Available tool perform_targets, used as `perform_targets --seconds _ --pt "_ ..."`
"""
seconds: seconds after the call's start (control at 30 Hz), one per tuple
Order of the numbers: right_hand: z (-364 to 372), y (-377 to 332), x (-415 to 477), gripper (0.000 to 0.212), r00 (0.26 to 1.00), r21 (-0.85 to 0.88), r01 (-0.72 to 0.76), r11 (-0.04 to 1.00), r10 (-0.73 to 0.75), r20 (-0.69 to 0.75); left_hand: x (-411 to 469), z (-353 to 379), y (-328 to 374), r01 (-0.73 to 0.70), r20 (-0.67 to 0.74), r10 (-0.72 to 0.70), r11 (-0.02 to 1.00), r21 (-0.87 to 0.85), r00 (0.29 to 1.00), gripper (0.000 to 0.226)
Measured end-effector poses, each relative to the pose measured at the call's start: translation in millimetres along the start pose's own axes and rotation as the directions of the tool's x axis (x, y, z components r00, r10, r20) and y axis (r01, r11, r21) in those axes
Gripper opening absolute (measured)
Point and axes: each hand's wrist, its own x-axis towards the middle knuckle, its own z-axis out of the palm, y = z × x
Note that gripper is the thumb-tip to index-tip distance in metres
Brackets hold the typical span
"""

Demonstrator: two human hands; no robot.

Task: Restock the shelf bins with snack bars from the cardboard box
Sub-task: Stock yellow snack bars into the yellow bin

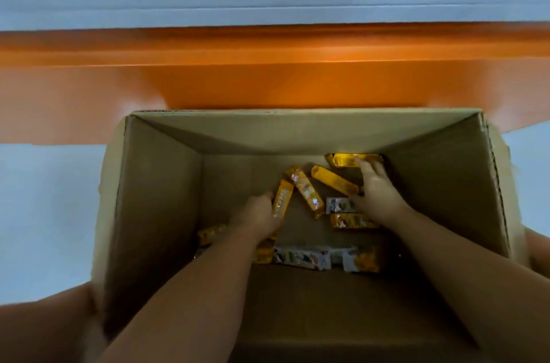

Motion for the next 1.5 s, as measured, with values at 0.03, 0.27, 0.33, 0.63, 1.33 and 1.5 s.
perform_targets --seconds 0.03,0.27,0.33,0.63,1.33,1.5 --pt "1 0 0 0.085 1.000 -0.007 0.001 1.000 -0.001 -0.019 1 2 1 -0.005 0.009 0.004 0.999 0.033 1.000 0.049" --pt "-2 -5 11 0.083 0.993 -0.345 -0.011 0.939 -0.030 -0.113 7 -5 9 0.039 -0.079 -0.063 0.962 -0.270 0.995 0.047" --pt "3 -9 10 0.077 0.995 -0.304 -0.009 0.953 -0.020 -0.093 7 -9 10 0.025 -0.072 -0.059 0.912 -0.410 0.996 0.046" --pt "28 -23 0 0.080 0.997 0.005 -0.008 1.000 0.009 -0.082 4 -9 19 0.122 0.128 -0.037 0.642 -0.757 0.991 0.047" --pt "-6 -66 -66 0.038 0.977 0.743 -0.128 0.657 -0.047 0.210 -48 -42 23 0.121 0.131 0.035 0.208 -0.970 0.991 0.048" --pt "-26 -77 -114 0.040 0.981 0.778 -0.073 0.623 -0.095 0.168 -104 -69 30 0.063 0.091 0.110 0.235 -0.970 0.990 0.038"
